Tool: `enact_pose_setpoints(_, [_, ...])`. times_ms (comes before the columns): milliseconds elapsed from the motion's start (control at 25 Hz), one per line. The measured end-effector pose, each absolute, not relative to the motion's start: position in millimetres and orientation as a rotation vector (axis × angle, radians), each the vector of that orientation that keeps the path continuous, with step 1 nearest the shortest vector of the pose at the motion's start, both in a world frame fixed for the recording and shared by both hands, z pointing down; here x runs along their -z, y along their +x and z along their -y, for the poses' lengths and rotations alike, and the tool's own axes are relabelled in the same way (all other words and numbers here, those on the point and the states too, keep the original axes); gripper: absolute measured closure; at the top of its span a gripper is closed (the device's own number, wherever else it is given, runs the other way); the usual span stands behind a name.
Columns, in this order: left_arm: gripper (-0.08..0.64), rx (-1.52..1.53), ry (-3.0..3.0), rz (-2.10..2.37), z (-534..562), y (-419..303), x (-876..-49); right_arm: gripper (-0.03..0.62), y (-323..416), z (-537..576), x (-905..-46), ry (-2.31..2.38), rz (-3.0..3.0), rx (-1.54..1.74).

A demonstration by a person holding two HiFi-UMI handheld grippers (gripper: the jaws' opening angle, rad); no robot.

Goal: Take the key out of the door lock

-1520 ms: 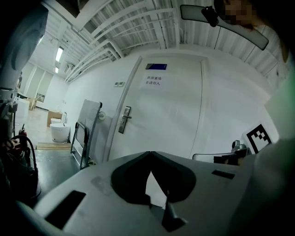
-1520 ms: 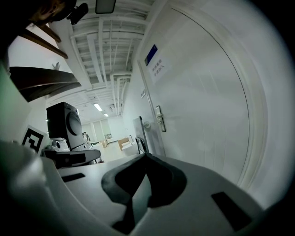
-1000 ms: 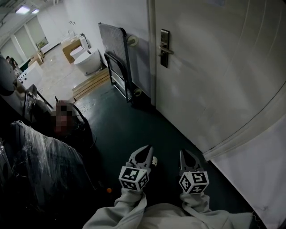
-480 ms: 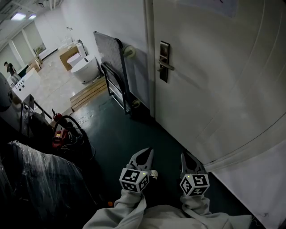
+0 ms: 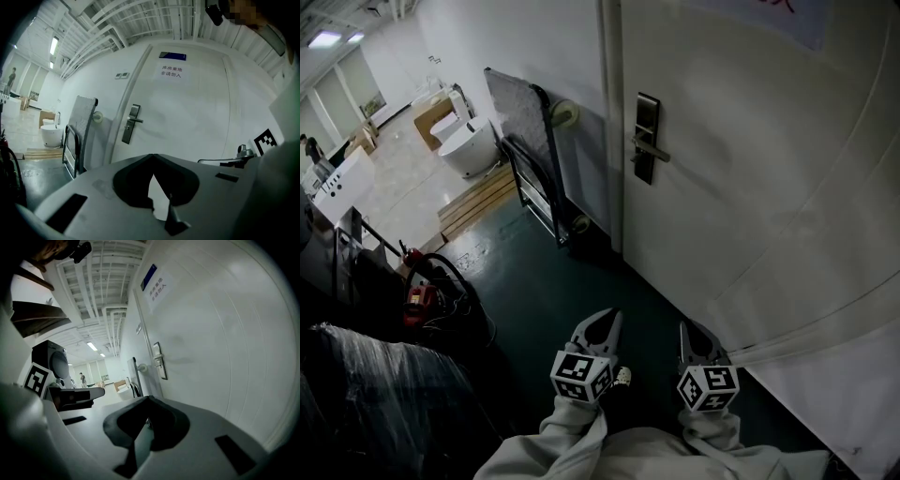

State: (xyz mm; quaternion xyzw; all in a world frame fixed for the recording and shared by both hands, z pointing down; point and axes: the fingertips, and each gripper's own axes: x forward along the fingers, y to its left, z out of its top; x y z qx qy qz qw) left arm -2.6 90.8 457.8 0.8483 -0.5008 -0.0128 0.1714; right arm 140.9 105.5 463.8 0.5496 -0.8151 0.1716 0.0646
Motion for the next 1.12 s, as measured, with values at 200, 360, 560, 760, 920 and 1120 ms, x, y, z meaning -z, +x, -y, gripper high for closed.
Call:
enact_pose_setpoints(200, [0.546,0.024,2.408,1.411,-66.4,-9.6,-462.6,0.540,133.6,-79.6,-468.3,1.661,2.451,-0.529])
enact_pose_setpoints(360, [0.546,0.025,2.408,1.407,-46.5,-17.7,-465.3,0.540,123.7,-60.0,-472.7,1.655,2.452,-0.529])
enact_pose_setpoints(560, [0.546,0.022,2.424,1.388,-23.8,-26.0,-468.9,0.540,113.2,-36.3,-477.8,1.675,2.449,-0.533])
enact_pose_setpoints(760, [0.546,0.000,2.420,1.366,-18.5,-30.2,-475.0,0.540,105.1,-27.0,-481.5,1.683,2.443,-0.548])
enact_pose_setpoints(920, [0.546,-0.015,2.391,1.358,-20.5,-34.8,-484.2,0.540,103.0,-23.2,-487.7,1.681,2.423,-0.574])
enact_pose_setpoints(1120, [0.546,-0.008,2.363,1.378,-16.9,-44.9,-488.5,0.540,96.3,-15.1,-490.7,1.656,2.421,-0.578])
